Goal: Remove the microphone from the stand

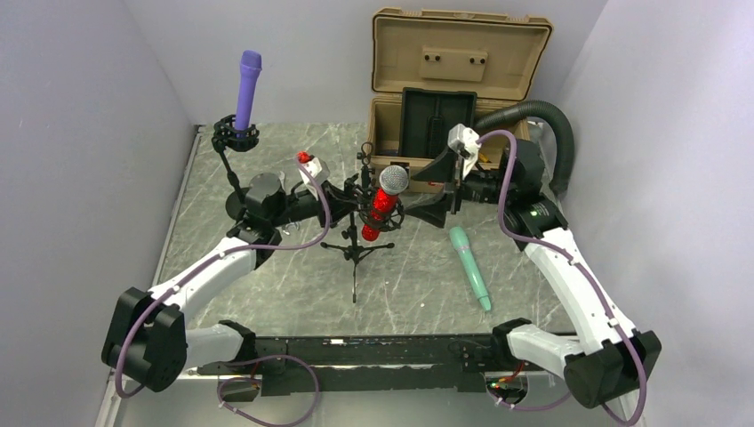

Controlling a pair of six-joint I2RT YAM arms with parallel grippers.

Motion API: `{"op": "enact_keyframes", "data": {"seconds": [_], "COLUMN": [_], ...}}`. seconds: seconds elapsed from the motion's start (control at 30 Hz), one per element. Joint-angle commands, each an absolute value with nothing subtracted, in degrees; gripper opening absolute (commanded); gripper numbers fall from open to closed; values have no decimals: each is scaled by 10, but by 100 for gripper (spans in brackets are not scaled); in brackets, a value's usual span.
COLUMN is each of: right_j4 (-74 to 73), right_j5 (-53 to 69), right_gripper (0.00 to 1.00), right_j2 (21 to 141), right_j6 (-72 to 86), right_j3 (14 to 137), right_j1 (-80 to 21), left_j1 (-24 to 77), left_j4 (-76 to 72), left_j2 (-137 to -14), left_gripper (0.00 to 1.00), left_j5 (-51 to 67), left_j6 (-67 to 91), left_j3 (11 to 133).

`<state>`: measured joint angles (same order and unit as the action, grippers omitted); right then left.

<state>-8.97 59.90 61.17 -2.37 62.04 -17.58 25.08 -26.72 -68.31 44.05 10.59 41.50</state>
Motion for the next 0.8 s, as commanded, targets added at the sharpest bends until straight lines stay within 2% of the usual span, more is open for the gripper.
{"op": "enact_keyframes", "data": {"seconds": [0.0,0.4,0.57,0.77], "right_j4": [-22,-34,-28,-20], "right_j5": [612,589,585,584], "right_gripper": [90,86,78,63], "right_j2": [636,683,694,701], "right_j6": [15,-38,-37,-25], "right_j3": [653,673,673,678], "right_j1": [-203,-265,-273,-275], "left_j1": [260,267,269,272], "left_j4": [-361,-362,-364,-351], "left_j2": [-689,-708,-714,-715], "left_gripper": [0,0,0,0], "left_j5": [439,441,443,442], "left_j6": [142,156,156,142], "left_j3": [454,461,459,460]}}
